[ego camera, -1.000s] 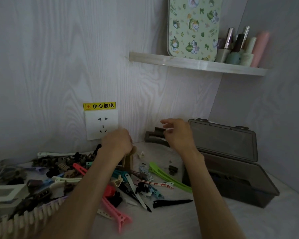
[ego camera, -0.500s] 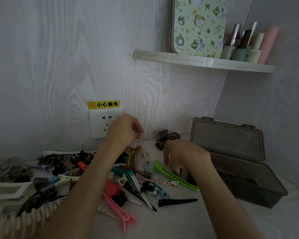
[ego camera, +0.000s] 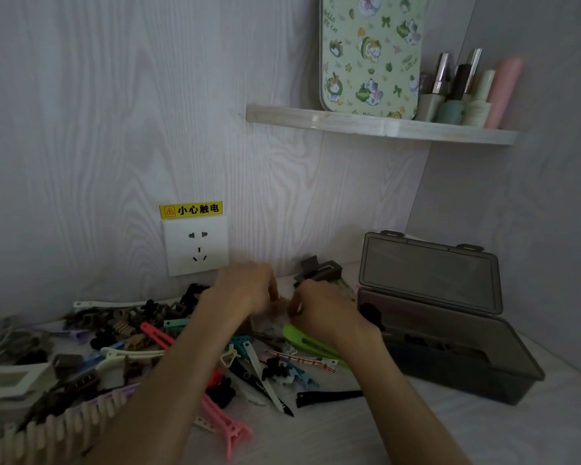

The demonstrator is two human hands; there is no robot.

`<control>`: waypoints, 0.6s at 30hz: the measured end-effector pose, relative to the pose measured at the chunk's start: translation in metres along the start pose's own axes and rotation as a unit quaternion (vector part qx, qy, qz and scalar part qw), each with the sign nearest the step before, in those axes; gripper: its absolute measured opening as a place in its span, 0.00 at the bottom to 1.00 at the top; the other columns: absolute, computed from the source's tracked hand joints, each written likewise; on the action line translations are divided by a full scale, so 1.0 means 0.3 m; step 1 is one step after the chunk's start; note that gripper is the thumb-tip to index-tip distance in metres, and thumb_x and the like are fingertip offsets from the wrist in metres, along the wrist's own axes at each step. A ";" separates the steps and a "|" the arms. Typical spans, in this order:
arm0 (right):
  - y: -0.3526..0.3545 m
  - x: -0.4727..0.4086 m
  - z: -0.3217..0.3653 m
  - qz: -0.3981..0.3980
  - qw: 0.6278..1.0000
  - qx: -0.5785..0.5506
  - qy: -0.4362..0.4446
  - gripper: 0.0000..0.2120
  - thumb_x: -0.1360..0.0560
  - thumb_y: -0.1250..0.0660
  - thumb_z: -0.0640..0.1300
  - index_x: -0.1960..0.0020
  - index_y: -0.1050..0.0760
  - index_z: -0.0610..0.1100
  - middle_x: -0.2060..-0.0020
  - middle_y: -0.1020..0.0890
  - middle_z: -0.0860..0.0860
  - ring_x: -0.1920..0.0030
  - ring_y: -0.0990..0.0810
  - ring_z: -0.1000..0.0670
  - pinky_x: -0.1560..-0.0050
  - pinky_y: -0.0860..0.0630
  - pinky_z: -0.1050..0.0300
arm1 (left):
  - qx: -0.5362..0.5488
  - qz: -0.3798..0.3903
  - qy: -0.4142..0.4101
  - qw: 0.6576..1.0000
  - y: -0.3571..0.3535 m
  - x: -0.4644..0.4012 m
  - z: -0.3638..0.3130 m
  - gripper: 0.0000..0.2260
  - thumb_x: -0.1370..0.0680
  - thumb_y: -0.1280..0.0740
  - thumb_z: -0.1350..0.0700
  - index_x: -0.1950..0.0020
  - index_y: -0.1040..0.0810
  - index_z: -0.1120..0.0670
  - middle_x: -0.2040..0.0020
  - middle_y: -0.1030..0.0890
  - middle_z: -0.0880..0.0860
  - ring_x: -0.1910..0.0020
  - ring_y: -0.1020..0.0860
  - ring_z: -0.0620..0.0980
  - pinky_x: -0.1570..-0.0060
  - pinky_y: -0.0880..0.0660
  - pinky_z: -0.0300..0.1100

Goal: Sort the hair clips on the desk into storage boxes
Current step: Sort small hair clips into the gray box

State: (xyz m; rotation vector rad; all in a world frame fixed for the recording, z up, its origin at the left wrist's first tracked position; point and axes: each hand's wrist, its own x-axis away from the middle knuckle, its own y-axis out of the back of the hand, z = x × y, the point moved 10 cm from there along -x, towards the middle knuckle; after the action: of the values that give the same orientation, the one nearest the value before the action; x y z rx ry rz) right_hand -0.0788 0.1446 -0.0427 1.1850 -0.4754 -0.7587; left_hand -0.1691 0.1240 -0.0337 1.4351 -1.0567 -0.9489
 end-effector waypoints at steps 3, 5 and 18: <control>-0.004 0.003 -0.006 0.013 1.000 -0.020 -0.001 0.11 0.28 0.36 0.39 0.47 0.22 0.39 0.49 0.20 0.41 0.51 0.21 0.43 0.47 0.22 0.48 | -0.008 -0.048 -0.003 0.999 0.008 -0.009 -0.005 0.11 0.25 0.32 0.49 0.44 0.19 0.49 0.44 0.19 0.50 0.46 0.21 0.50 0.57 0.30 0.39; 0.017 0.014 -0.011 0.027 0.999 -0.037 0.002 0.10 0.29 0.33 0.39 0.49 0.21 0.40 0.50 0.19 0.43 0.52 0.20 0.45 0.48 0.22 0.52 | 0.000 -0.056 -0.014 0.998 0.010 -0.011 -0.008 0.12 0.25 0.33 0.48 0.44 0.20 0.50 0.44 0.19 0.51 0.46 0.22 0.51 0.54 0.28 0.41; 0.339 0.195 -0.276 -0.037 0.994 -0.023 -0.104 0.14 0.29 0.31 0.43 0.43 0.22 0.49 0.46 0.20 0.51 0.47 0.24 0.51 0.49 0.28 0.60 | 0.091 -0.022 -0.036 0.995 -0.010 -0.019 0.006 0.06 0.29 0.29 0.49 0.54 0.21 0.48 0.45 0.23 0.51 0.44 0.26 0.50 0.46 0.27 0.44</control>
State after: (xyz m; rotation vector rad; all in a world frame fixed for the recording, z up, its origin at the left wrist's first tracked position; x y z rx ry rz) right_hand 0.0455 0.1727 0.0235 1.0903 -0.5863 -0.9582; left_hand -0.1720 0.1290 -0.0369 1.5879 -1.1941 -0.9607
